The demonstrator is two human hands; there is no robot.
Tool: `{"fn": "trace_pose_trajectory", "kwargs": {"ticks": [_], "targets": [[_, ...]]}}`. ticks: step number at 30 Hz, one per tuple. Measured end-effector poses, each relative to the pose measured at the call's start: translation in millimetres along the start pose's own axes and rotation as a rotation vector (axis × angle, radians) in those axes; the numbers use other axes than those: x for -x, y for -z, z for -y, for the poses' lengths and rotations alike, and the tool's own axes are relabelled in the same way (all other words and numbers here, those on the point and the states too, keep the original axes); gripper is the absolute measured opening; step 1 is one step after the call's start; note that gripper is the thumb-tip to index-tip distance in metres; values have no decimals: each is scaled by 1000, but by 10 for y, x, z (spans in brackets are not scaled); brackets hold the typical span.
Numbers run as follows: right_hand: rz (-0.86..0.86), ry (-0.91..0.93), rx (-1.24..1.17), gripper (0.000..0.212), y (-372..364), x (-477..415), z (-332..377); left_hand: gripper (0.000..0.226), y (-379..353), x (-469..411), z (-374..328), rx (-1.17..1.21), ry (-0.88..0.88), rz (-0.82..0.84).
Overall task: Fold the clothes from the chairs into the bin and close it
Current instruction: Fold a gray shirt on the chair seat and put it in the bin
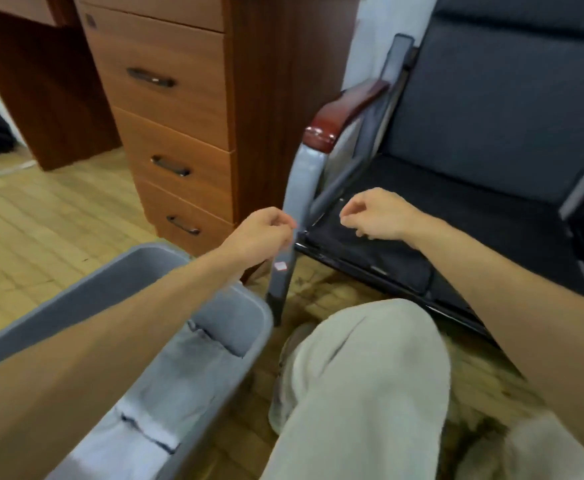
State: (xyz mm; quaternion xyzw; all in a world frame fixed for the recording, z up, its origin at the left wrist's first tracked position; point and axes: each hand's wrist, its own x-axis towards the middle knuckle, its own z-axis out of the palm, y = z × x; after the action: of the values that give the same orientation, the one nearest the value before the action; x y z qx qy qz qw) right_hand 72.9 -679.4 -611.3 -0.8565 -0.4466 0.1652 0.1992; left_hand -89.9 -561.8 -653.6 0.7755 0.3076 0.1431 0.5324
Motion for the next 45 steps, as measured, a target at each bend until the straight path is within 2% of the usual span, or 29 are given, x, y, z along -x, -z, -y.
{"fn": "trace_pose_trajectory", "kwargs": {"ticks": [6, 15, 19, 22, 24, 28, 31, 33, 35, 40, 42, 45], "targets": [[-144, -220, -104, 8, 591, 316, -1039, 14, -928, -552, -663, -34, -98, 156], [-427, -477, -304, 7, 925, 922, -2206, 10, -2313, -733, -1370, -312, -399, 459], [-489, -539, -229, 15, 1020, 1241, -2572, 15, -2874, -585, -1427, -384, -501, 605], [-497, -647, -69, 11, 1079, 1549, -2878, 15, -3135, -508, -1310, -484, -564, 740], [-534, -752, 25, 23, 1093, 1776, -3107, 15, -3293, -455, -1302, -477, -564, 802], [-644, -889, 109, 38, 1098, 2185, -3503, 19, -3627, -379, -1441, -341, -536, 804], [-533, -964, 197, 33, 989, 2386, -3734, 24, -3836, -330, -1473, -272, -516, 803], [-576, -962, 216, 22, 933, 2431, -3832, 26, -3931, -284, -1468, -242, -519, 809], [-715, -955, 147, 15, 951, 2421, -3833, 25, -3990, -247, -1477, -210, -526, 824], [-1117, -827, 184, 23, 1147, 2368, -3611, 24, -3925, -288, -1486, -98, -473, 826], [-1267, -658, 21, 21, 1218, 2277, -3486, 26, -3858, -336, -1495, -48, -440, 798], [-1487, -423, -395, 17, 1310, 2044, -3277, 25, -3758, -381, -1508, 34, -405, 756]]}}
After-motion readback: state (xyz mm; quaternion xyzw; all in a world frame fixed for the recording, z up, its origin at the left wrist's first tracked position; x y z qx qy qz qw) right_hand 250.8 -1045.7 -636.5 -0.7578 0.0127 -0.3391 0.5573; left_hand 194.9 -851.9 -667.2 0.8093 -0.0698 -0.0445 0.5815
